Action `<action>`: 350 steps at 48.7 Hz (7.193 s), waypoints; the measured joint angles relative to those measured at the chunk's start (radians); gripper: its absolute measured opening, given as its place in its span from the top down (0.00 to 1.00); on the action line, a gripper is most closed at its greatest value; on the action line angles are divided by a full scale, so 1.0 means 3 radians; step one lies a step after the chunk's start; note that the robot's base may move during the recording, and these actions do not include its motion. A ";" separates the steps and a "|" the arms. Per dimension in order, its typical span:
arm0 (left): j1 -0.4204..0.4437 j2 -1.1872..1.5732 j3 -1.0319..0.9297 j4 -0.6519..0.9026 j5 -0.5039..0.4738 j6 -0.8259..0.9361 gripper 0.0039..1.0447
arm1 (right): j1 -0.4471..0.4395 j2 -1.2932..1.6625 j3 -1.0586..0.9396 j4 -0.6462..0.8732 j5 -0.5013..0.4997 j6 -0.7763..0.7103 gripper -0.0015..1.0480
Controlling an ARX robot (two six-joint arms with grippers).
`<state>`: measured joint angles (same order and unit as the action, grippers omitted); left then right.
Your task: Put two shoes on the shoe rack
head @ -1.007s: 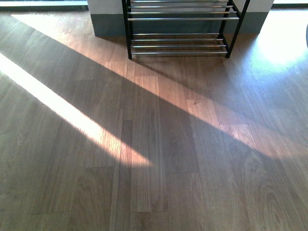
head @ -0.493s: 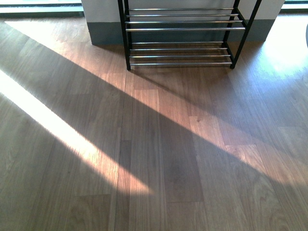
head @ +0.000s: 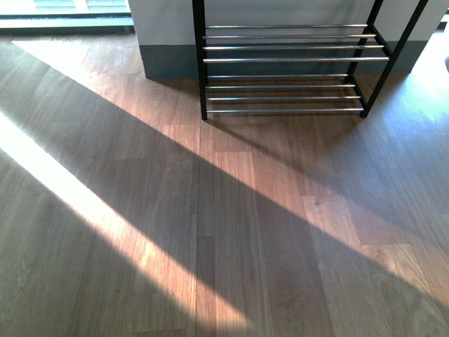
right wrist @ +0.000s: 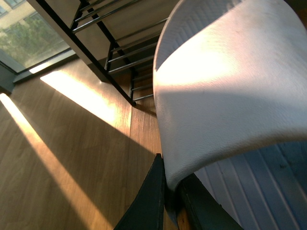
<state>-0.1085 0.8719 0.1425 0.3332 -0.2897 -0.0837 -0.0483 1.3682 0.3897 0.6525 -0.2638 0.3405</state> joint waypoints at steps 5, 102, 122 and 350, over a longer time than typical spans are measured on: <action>0.0000 -0.0001 0.0000 0.0000 0.0001 0.0000 0.98 | 0.0000 0.0017 -0.0004 -0.0001 0.0003 0.0000 0.98; 0.0000 -0.0004 -0.0010 0.0000 0.0003 -0.0003 0.98 | 0.0000 0.0010 -0.0005 0.0000 0.0005 -0.0014 0.98; 0.0000 0.0003 -0.0009 0.0000 0.0004 -0.0003 0.98 | -0.0001 0.0014 -0.0005 0.0000 0.0005 -0.0014 0.98; 0.0001 0.0001 -0.0010 0.0000 -0.0006 -0.0003 0.98 | 0.0170 -0.0955 -0.0713 0.0802 0.0891 -0.1091 0.82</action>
<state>-0.1081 0.8722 0.1394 0.3332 -0.2916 -0.0845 0.0029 1.0817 0.1757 0.8932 0.0036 0.0132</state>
